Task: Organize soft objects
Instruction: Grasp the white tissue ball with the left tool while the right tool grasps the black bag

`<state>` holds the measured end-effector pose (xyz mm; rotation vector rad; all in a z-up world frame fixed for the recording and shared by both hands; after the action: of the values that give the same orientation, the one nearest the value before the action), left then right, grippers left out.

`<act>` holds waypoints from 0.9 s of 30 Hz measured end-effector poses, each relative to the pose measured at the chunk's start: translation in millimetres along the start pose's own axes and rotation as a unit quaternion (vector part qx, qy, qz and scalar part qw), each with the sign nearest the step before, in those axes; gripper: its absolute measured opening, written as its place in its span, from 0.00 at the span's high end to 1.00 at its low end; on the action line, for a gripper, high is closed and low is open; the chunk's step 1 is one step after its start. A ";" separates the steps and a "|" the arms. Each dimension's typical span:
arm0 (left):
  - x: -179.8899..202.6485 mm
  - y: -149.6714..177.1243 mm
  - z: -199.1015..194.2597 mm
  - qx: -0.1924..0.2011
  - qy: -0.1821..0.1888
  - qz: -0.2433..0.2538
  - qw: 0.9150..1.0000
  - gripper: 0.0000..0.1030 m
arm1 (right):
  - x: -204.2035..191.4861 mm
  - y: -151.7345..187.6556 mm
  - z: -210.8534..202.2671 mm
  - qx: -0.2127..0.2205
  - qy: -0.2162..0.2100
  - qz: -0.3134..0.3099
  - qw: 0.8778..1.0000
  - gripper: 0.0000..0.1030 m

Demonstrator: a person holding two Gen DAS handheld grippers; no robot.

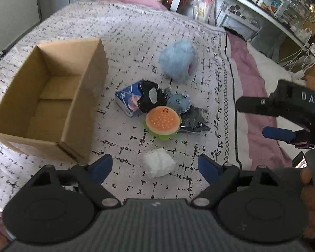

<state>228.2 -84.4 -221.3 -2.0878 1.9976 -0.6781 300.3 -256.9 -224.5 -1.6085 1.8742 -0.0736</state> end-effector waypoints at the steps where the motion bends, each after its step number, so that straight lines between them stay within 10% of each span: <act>1: -0.3 0.2 5.3 -0.005 0.001 -0.001 1.000 0.16 | 1.7 -1.2 5.3 -0.003 0.000 0.006 1.000 0.04; 8: 1.2 -1.4 37.4 -0.032 0.008 -0.008 0.999 0.20 | 7.9 -4.2 39.0 -0.022 -0.008 0.032 0.999 0.05; 19: 7.4 5.7 83.4 -0.079 0.019 -0.020 0.996 0.50 | 23.9 -3.0 79.3 -0.057 0.001 0.078 0.995 0.26; 27: 0.4 -0.4 83.5 -0.065 0.016 -0.035 0.997 0.52 | 28.7 -2.0 105.6 -0.083 -0.005 0.109 0.990 0.46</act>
<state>264.9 -100.1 -294.6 -2.2449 2.0451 -0.6126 354.7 -244.7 -318.7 -1.4955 2.0834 0.1896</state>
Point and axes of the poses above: each gripper's, at about its wrist camera, not at the fingertips, and z roughly the way its jaws point, x to its right, y to its underside, the point moved 10 cm from there along z, roughly the way its jaws point, and after that the axes turned 4 degrees about -x, right-handed, at the moved point
